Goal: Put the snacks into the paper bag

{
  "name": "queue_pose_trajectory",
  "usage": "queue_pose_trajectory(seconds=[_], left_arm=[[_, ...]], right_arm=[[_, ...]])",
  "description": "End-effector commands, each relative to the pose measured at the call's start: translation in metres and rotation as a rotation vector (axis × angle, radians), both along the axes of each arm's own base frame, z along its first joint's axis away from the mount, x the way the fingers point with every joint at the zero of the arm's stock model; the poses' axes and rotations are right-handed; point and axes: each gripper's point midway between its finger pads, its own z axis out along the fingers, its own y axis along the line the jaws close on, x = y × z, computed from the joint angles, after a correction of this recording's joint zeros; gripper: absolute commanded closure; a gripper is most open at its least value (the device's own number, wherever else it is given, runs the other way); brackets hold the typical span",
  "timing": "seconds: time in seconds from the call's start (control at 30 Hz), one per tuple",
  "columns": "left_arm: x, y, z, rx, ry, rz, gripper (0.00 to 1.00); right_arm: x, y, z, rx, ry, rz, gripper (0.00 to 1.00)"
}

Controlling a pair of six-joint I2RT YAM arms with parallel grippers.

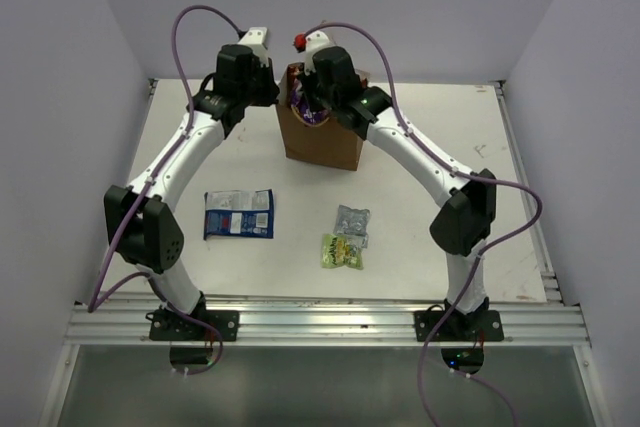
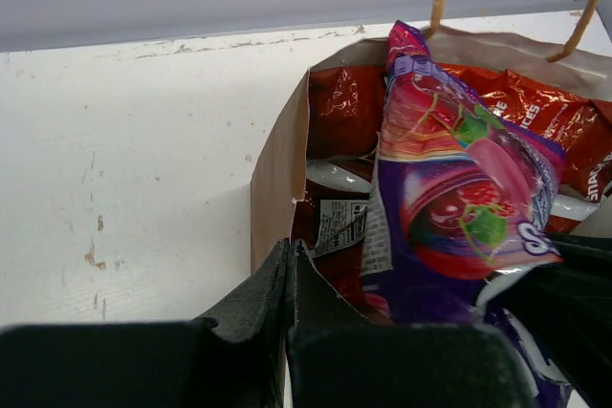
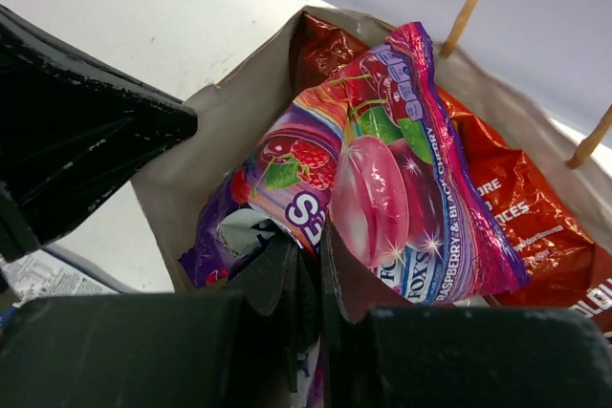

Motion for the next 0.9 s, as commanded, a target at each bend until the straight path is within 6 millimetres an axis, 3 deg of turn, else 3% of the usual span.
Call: queue_pose_trajectory(seconds=[0.0,0.1,0.27,0.4,0.43,0.47,0.6,0.63,0.67,0.77,0.8,0.83,0.87], left_arm=[[-0.002,0.006,0.04,-0.017,-0.109,-0.001,1.0],[-0.003,0.007,0.041,-0.015,-0.112,-0.002,1.0],[-0.004,0.006,0.044,-0.018,-0.119,-0.005,1.0],[-0.004,0.009,0.044,-0.009,-0.122,0.001,1.0],[-0.005,0.01,0.047,-0.008,-0.127,0.004,1.0],[-0.005,0.01,0.047,-0.004,-0.127,0.002,1.0],[-0.005,0.013,0.051,0.003,-0.137,0.008,1.0],[-0.005,0.013,0.049,0.003,-0.134,0.008,1.0],[-0.004,0.013,0.05,0.002,-0.137,0.007,1.0],[-0.003,0.012,0.048,-0.003,-0.127,0.006,1.0],[-0.003,0.011,0.048,-0.004,-0.128,0.004,1.0],[-0.002,0.011,0.048,-0.006,-0.126,0.003,1.0],[-0.002,0.01,0.048,-0.008,-0.127,0.002,1.0]], right_arm=[[0.007,-0.001,0.015,0.042,-0.036,-0.022,1.0],[0.017,-0.004,-0.008,0.005,-0.007,-0.053,1.0],[0.038,-0.003,-0.025,-0.033,0.011,-0.101,1.0],[0.057,-0.005,-0.033,-0.056,0.011,-0.138,1.0],[0.066,-0.008,-0.017,-0.035,-0.016,-0.152,1.0],[0.072,-0.007,-0.029,-0.046,0.0,-0.154,1.0],[0.075,-0.011,-0.035,-0.061,0.026,-0.127,1.0],[0.072,-0.011,-0.049,-0.08,0.054,-0.116,1.0],[0.068,-0.012,-0.044,-0.074,0.054,-0.108,1.0],[0.058,-0.013,-0.052,-0.081,0.082,-0.085,0.87],[0.053,-0.014,-0.029,-0.056,0.046,-0.072,0.82],[0.048,-0.013,-0.021,-0.046,0.036,-0.058,0.66],[0.045,-0.014,-0.005,-0.033,0.009,-0.049,0.56]])
